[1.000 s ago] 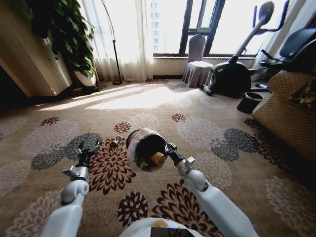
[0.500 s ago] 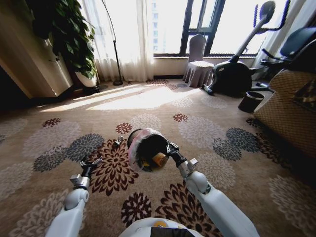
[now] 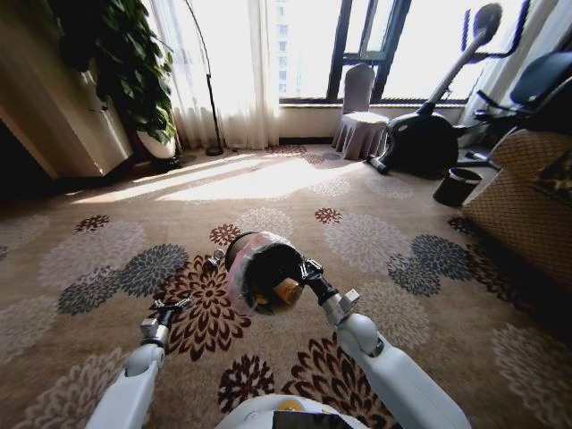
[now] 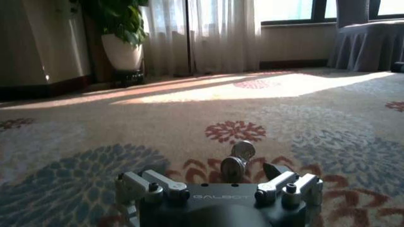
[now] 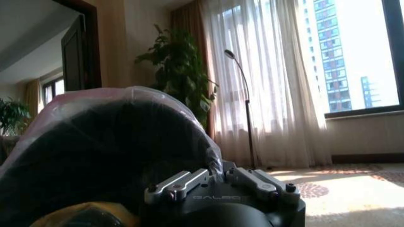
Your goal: Pick up the trash from the ground and place it into the trash bin.
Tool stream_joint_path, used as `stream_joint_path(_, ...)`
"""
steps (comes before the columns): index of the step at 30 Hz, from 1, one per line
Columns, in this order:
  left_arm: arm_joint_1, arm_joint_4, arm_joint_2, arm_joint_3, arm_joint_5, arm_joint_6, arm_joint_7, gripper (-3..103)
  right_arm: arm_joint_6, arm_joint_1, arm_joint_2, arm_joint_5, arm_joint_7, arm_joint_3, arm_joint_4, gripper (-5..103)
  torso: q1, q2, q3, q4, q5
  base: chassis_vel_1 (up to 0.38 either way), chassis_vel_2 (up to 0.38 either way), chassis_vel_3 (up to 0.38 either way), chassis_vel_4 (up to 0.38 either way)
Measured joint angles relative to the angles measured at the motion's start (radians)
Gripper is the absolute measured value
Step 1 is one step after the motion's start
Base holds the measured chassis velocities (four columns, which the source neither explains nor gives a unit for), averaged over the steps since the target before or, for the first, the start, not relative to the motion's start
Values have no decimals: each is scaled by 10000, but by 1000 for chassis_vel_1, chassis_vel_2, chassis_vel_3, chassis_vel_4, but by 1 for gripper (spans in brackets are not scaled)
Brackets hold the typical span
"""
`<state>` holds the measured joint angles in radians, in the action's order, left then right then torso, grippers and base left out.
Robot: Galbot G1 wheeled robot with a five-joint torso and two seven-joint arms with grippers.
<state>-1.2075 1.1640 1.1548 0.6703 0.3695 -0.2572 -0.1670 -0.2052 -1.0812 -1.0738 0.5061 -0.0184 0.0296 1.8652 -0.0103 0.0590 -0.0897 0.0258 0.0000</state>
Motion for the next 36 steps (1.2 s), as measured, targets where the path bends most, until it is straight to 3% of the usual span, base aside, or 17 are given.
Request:
stream_joint_path(12,465,-627,41,-223,201,441,-48,100,-184,-86,26,42,3,-43,55,0,-1,0,-2,1,8,-268,286,279,-298)
stream_joint_path(14,577,-760,-13,-249,202,547,-191,100,-262,-69,13,84,4,-9,76,0,-5,-1,-4,0,-7,-216,289,258,-317)
stream_joint_path(18,710,-912,-55,-292,261,790,-271,100,-263,-71,13,82,5,8,76,0,-10,-2,-6,0,11,-175,236,194,-202)
stream_joint_path(21,720,-1098,-63,-337,361,1239,-628,100,-267,-110,30,73,6,28,90,0,-5,-2,-3,-4,-6,-52,36,40,-30)
stream_joint_path(24,667,-1295,-57,-286,260,1359,-911,100,-269,-91,53,74,0,89,92,0,4,0,4,1,6,11,-39,-30,21)
stream_joint_path(31,835,-2038,3,-275,-299,1252,-1127,100,-273,-99,175,87,-2,103,184,0,2,-1,0,2,1,20,-16,-23,30)
stream_joint_path(36,967,-2315,77,-321,-458,1050,-765,98,-273,-76,247,122,0,104,214,0,-1,-1,-1,-4,0,0,0,0,0)
